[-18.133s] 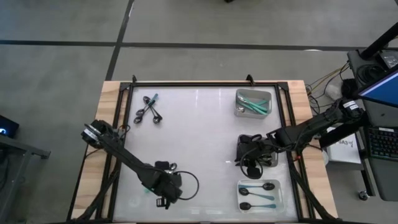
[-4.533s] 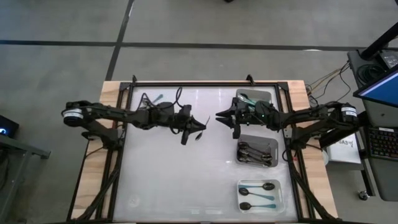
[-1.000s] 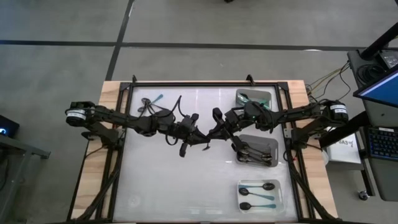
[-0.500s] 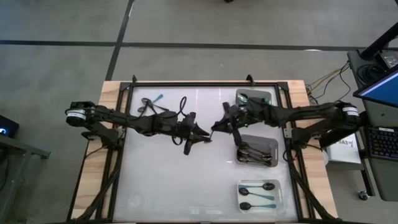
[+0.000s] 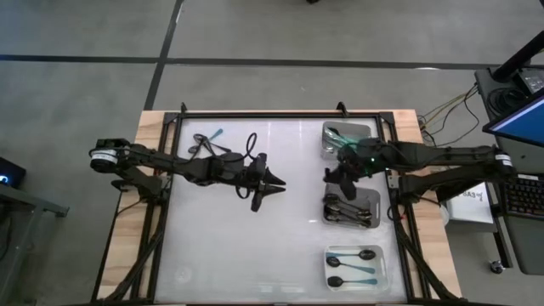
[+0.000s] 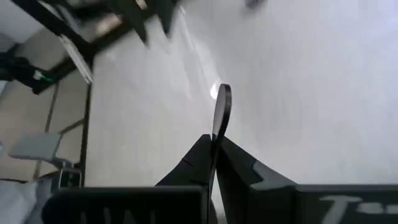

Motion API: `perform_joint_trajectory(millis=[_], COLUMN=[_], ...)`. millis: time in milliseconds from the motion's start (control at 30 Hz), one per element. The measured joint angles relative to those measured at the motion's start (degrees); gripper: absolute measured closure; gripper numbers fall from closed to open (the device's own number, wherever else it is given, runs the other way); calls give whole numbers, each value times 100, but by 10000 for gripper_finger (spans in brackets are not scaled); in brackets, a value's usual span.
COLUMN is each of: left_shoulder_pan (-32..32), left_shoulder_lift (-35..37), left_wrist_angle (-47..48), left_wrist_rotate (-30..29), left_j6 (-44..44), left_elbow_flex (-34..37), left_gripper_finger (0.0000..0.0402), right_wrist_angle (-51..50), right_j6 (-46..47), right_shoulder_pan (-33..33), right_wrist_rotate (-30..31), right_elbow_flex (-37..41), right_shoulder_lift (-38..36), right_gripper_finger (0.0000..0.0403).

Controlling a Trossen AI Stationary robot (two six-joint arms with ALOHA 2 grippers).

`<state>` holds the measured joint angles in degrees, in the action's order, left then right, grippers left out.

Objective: Sort silverware by color (type)
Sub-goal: Put the black spoon into the black bin

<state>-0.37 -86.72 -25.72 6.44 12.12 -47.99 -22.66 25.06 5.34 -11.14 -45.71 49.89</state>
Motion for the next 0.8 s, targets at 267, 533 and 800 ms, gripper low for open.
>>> perform_joint_trajectory(millis=[267, 533, 800], left_shoulder_pan=[187, 267, 279], left_shoulder_lift=[0, 4, 7], left_wrist_angle=[18, 130, 1078], left_wrist_rotate=[-12, -13, -628], left_j6=[-92, -93, -94], left_elbow_flex=[0, 0, 0], left_gripper_finger=[325, 325, 325], right_wrist_angle=[-1726, -3252, -3234], right_j6=[1139, 1138, 871], right_shoulder_pan=[-319, -559, -559], right_wrist_rotate=[82, 582, 524], right_elbow_flex=[-115, -284, -282], right_shoulder_lift=[-369, 94, 756], right_gripper_finger=[394, 394, 386])
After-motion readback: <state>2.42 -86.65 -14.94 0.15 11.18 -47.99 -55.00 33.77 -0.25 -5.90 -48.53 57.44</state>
